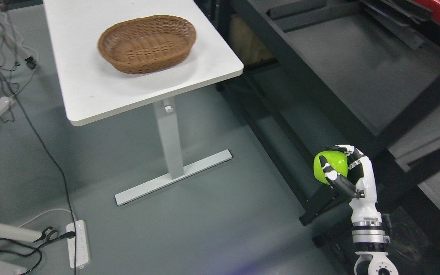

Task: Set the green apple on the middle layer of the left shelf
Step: 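Carry the held apple toward the dark fruit shelf while turning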

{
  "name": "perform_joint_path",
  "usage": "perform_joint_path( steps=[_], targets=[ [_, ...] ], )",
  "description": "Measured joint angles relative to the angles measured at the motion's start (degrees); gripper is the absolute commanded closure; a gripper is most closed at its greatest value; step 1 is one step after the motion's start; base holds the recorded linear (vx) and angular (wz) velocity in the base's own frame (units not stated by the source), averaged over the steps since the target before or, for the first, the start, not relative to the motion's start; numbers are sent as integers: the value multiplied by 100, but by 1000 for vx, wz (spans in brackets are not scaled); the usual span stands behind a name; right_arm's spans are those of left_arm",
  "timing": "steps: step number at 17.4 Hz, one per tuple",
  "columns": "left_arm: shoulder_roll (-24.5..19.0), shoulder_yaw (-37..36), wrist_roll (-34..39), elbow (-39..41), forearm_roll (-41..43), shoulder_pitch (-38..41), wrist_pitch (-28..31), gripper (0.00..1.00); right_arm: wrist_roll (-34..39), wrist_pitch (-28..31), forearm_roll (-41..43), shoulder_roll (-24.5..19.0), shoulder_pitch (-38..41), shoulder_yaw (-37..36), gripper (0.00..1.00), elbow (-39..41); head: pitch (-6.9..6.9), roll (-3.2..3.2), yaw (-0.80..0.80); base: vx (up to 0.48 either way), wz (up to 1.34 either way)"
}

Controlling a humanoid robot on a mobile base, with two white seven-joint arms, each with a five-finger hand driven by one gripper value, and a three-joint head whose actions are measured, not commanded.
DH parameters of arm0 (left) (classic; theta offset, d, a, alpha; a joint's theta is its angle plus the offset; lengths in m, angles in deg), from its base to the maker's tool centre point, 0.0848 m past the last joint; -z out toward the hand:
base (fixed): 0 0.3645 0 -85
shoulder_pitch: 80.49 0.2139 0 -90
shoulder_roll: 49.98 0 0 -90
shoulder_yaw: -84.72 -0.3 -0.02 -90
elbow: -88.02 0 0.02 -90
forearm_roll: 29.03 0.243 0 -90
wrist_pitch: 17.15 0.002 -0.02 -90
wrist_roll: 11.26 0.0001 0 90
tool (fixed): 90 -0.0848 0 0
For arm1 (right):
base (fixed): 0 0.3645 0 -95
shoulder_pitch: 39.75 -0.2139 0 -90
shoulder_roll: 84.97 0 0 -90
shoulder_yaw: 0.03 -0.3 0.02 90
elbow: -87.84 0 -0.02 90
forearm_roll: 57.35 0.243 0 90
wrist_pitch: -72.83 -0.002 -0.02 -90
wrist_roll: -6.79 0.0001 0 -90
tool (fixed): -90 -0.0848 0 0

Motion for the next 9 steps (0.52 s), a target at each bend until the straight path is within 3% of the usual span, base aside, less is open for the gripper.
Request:
perform_joint_path(
  steps=[9],
  targets=[
    [0,0,0,0,1,0,0,0,8,9,-12,-3,-30,2,100,9,0,0,0,-126,-870]
  ],
)
